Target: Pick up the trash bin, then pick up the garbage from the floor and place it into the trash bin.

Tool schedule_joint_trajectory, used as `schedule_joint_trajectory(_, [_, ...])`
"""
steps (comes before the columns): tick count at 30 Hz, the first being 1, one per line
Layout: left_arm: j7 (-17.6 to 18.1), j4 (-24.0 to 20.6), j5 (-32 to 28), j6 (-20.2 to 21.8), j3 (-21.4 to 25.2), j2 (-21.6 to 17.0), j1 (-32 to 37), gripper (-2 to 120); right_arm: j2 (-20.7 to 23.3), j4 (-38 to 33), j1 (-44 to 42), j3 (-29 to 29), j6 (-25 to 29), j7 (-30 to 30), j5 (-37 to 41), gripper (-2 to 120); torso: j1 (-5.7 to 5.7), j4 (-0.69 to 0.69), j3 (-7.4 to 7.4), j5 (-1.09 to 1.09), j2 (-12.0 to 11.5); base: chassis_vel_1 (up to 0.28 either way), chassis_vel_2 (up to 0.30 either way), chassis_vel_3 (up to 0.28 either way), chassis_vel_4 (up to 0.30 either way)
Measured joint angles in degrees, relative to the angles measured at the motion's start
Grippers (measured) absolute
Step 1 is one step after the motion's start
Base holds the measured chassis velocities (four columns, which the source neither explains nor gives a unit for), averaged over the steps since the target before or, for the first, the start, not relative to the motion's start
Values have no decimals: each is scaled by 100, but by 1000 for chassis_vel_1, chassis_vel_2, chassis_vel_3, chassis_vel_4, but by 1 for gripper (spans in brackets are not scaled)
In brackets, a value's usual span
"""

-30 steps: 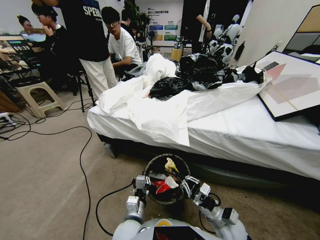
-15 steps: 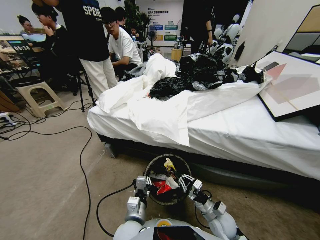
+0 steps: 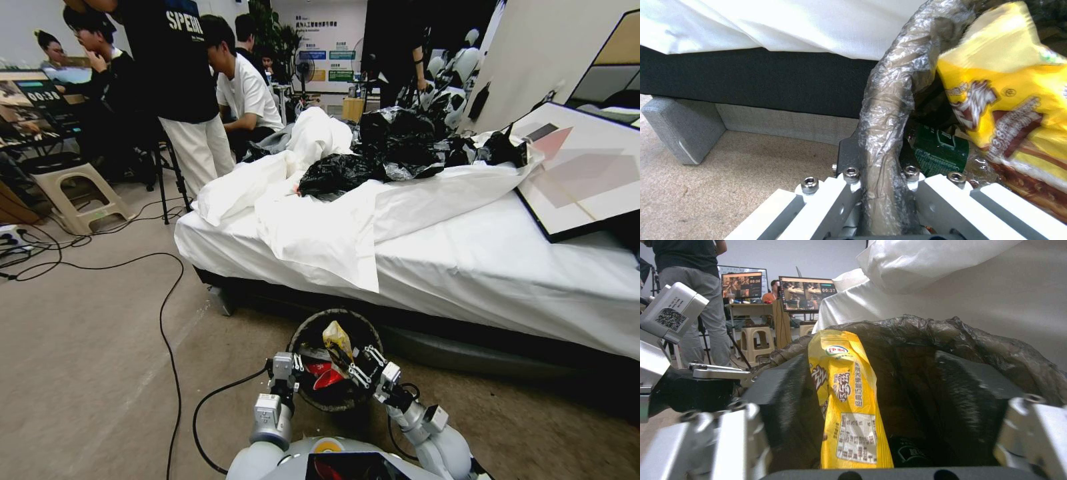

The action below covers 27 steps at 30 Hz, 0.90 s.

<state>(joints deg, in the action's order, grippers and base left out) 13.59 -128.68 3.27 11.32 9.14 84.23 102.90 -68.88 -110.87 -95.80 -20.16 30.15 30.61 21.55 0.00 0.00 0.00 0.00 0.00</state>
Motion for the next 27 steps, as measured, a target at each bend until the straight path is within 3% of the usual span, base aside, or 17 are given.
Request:
schedule_joint_trajectory(5, [-1, -20, -20, 3, 14, -2, -7, 0, 4, -24, -13, -12, 5, 17, -16, 99, 0, 0, 0, 0, 0, 0, 0, 0, 0])
schedule_joint_trajectory(21, [-2, -7, -30, 13, 13, 3, -42, 0, 16, -583, -255, -175, 122, 124, -21, 100, 0, 0, 0, 0, 0, 0, 0, 0, 0])
schedule_joint_trajectory(24, [-2, 7, -34, 13, 23, 4, -43, 0, -71, -949, -329, -215, 192, -76, -134, 100, 0, 0, 0, 0, 0, 0, 0, 0, 0])
schedule_joint_trajectory(27, [-2, 8, -37, 14, 42, 4, -37, 0, -266, -1539, -382, -360, 302, -825, -695, 100, 0, 0, 0, 0, 0, 0, 0, 0, 0])
